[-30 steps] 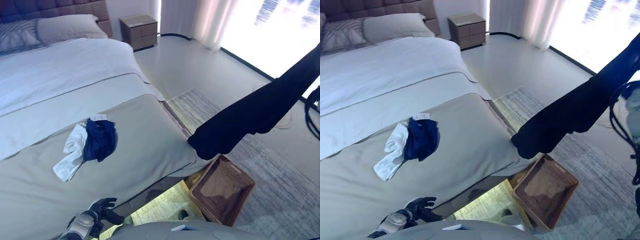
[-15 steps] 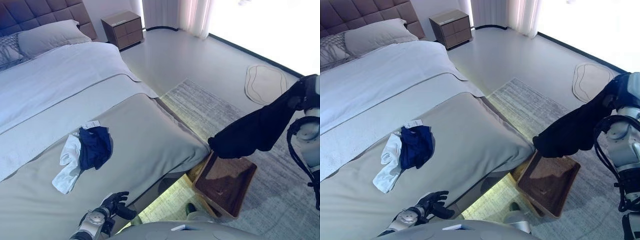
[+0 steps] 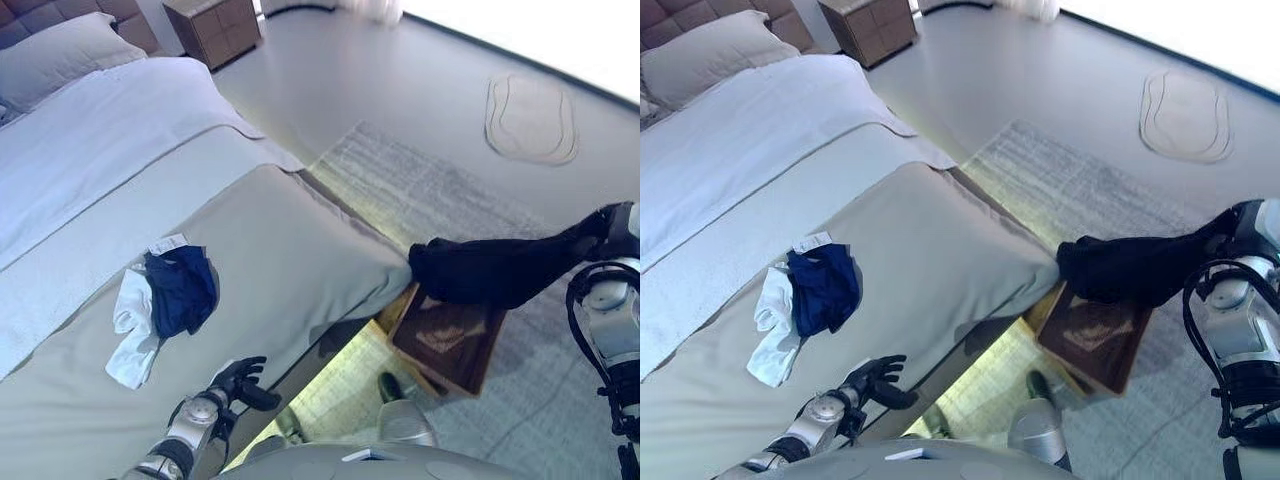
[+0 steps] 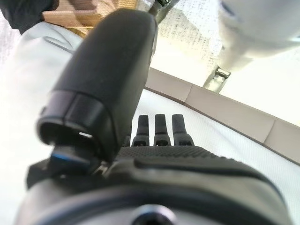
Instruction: Pick up the clothes from the bed and place them into the basket
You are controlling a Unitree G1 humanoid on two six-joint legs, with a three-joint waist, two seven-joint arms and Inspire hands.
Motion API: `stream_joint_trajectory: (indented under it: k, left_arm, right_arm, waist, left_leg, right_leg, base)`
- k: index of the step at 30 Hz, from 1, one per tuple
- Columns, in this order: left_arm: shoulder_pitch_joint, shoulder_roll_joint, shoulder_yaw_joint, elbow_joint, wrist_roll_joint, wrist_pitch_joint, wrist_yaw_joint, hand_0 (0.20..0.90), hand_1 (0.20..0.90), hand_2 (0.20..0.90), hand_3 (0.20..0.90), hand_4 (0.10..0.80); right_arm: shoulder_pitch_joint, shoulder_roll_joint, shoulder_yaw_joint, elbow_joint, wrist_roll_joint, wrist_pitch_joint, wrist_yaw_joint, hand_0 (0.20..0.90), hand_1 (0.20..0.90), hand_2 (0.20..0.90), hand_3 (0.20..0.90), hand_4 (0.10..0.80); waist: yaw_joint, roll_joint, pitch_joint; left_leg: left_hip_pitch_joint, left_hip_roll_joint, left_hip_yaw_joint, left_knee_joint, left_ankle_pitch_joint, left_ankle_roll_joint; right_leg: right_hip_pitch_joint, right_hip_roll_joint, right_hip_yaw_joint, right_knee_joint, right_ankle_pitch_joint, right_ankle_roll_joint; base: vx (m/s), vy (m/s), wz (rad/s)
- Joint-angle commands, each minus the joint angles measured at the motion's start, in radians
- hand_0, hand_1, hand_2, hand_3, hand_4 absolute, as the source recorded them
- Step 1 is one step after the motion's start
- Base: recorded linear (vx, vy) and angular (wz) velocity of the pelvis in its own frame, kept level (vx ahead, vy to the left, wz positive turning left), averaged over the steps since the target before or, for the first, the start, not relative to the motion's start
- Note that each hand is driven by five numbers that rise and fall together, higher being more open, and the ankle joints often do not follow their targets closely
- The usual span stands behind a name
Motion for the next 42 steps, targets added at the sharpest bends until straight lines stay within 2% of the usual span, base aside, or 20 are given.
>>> stream_joint_trajectory:
  k: [1, 6, 7, 8, 9, 10, 14, 22, 31, 37, 38, 42]
  left_arm:
    - [-0.078, 0.021, 0.005, -0.027, -0.099, -0.066, 0.038, 0.9, 0.9, 0.9, 0.9, 0.8]
    - [-0.132, 0.038, -0.014, -0.076, -0.169, -0.101, 0.044, 0.9, 0.9, 0.9, 0.9, 0.8]
    - [-0.139, 0.045, -0.019, -0.083, -0.181, -0.105, 0.04, 0.9, 0.9, 0.9, 0.9, 0.8]
    - [-0.143, 0.049, -0.021, -0.086, -0.19, -0.11, 0.039, 0.9, 0.9, 0.9, 0.9, 0.8]
    - [-0.149, 0.054, -0.025, -0.094, -0.205, -0.115, 0.038, 0.9, 0.9, 0.9, 0.9, 0.8]
    - [-0.152, 0.058, -0.027, -0.101, -0.212, -0.117, 0.037, 0.9, 0.9, 0.9, 0.9, 0.8]
    - [-0.154, 0.077, -0.034, -0.138, -0.236, -0.116, 0.025, 0.9, 0.9, 0.9, 0.9, 0.8]
    - [-0.126, 0.106, -0.037, -0.203, -0.227, -0.091, -0.001, 0.9, 0.9, 0.9, 0.9, 0.8]
    - [-0.047, 0.081, -0.037, -0.215, -0.213, -0.086, -0.008, 0.9, 0.9, 0.9, 0.9, 0.8]
    - [-0.005, 0.083, 0.007, -0.205, -0.214, -0.07, 0.0, 0.9, 0.9, 0.9, 0.9, 0.8]
    - [0.002, 0.087, 0.02, -0.2, -0.211, -0.066, 0.006, 0.9, 0.9, 0.9, 0.9, 0.8]
    - [0.032, 0.09, 0.069, -0.181, -0.224, -0.043, 0.023, 0.9, 0.9, 0.9, 0.9, 0.8]
  right_arm:
    - [-0.136, -0.032, 0.036, 0.046, 0.01, -0.056, -0.123, 0.3, 0.3, 0.3, 0.2, 0.1]
    - [-0.288, -0.035, 0.151, 0.219, 0.069, -0.053, -0.162, 0.3, 0.3, 0.3, 0.2, 0.1]
    - [-0.311, -0.038, 0.169, 0.247, 0.083, -0.046, -0.167, 0.3, 0.3, 0.3, 0.2, 0.1]
    - [-0.327, -0.039, 0.181, 0.268, 0.091, -0.047, -0.175, 0.514, 0.514, 0.514, 0.45, 0.35]
    - [-0.36, -0.041, 0.202, 0.313, 0.094, -0.045, -0.18, 0.585, 0.585, 0.585, 0.532, 0.432]
    - [-0.381, -0.041, 0.217, 0.341, 0.1, -0.039, -0.181, 0.9, 0.9, 0.9, 0.9, 0.8]
    - [-0.439, -0.044, 0.248, 0.45, 0.141, -0.032, -0.189, 0.9, 0.9, 0.9, 0.9, 0.8]
    - [-0.442, -0.048, 0.203, 0.568, 0.224, -0.073, -0.23, 0.9, 0.9, 0.9, 0.9, 0.8]
    - [-0.322, -0.029, 0.123, 0.521, 0.271, -0.18, -0.216, 0.9, 0.9, 0.9, 0.9, 0.8]
    - [-0.191, 0.037, 0.084, 0.328, 0.273, -0.228, -0.227, 0.9, 0.9, 0.9, 0.9, 0.8]
    - [-0.161, 0.05, 0.072, 0.262, 0.249, -0.23, -0.216, 0.9, 0.9, 0.9, 0.9, 0.8]
    - [-0.06, 0.094, 0.035, 0.041, 0.206, -0.253, -0.089, 0.9, 0.9, 0.9, 0.9, 0.8]
  waist:
    - [0.0, 0.009, 0.043]
    - [0.016, 0.07, 0.136]
    - [0.02, 0.077, 0.15]
    - [0.022, 0.08, 0.16]
    - [0.029, 0.087, 0.177]
    - [0.033, 0.09, 0.186]
    - [0.058, 0.102, 0.216]
    - [0.093, 0.107, 0.248]
    - [0.094, 0.108, 0.255]
    - [0.091, 0.064, 0.244]
    - [0.09, 0.047, 0.237]
    - [0.088, -0.015, 0.204]
  left_leg:
    - [0.035, -0.032, -0.109, 0.09, -0.174, 0.002]
    - [-0.071, -0.051, -0.123, 0.191, -0.191, 0.012]
    - [-0.084, -0.057, -0.136, 0.214, -0.213, 0.01]
    - [-0.101, -0.06, -0.139, 0.232, -0.216, 0.012]
    - [-0.139, -0.066, -0.146, 0.268, -0.221, 0.017]
    - [-0.164, -0.07, -0.151, 0.291, -0.224, 0.021]
    - [-0.258, -0.089, -0.17, 0.38, -0.235, 0.035]
    - [-0.382, -0.101, -0.195, 0.5, -0.25, 0.056]
    - [-0.354, -0.109, -0.195, 0.462, -0.22, 0.05]
    - [-0.274, -0.098, -0.184, 0.343, -0.181, 0.042]
    - [-0.269, -0.09, -0.175, 0.315, -0.154, 0.047]
    - [-0.213, -0.084, -0.175, 0.246, -0.148, 0.046]
  right_leg:
    - [-0.087, 0.045, -0.131, 0.136, -0.088, -0.095]
    - [-0.208, 0.009, -0.146, 0.277, -0.141, -0.118]
    - [-0.225, 0.002, -0.142, 0.318, -0.178, -0.116]
    - [-0.243, -0.002, -0.143, 0.344, -0.187, -0.119]
    - [-0.279, -0.008, -0.143, 0.392, -0.202, -0.127]
    - [-0.302, -0.012, -0.142, 0.422, -0.212, -0.131]
    - [-0.38, -0.026, -0.143, 0.533, -0.252, -0.149]
    - [-0.462, -0.032, -0.152, 0.651, -0.288, -0.171]
    - [-0.419, -0.031, -0.151, 0.592, -0.254, -0.16]
    - [-0.317, -0.009, -0.137, 0.415, -0.175, -0.125]
    - [-0.301, -0.002, -0.141, 0.36, -0.127, -0.124]
    - [-0.223, 0.016, -0.135, 0.244, -0.082, -0.1]
  base:
    - [-0.141, 0.006, -0.2]
    - [-0.102, -0.03, -0.15]
    - [-0.016, -0.03, 0.05]
    - [-0.001, -0.028, 0.08]
    - [-0.06, -0.039, 0.07]
    - [-0.045, -0.052, 0.09]
    - [-0.01, -0.061, 0.07]
    - [0.011, -0.052, 0.08]
    - [0.09, 0.097, 0.09]
    - [0.085, 0.125, -0.09]
    - [0.006, 0.1, -0.08]
    - [0.054, 0.111, 0.07]
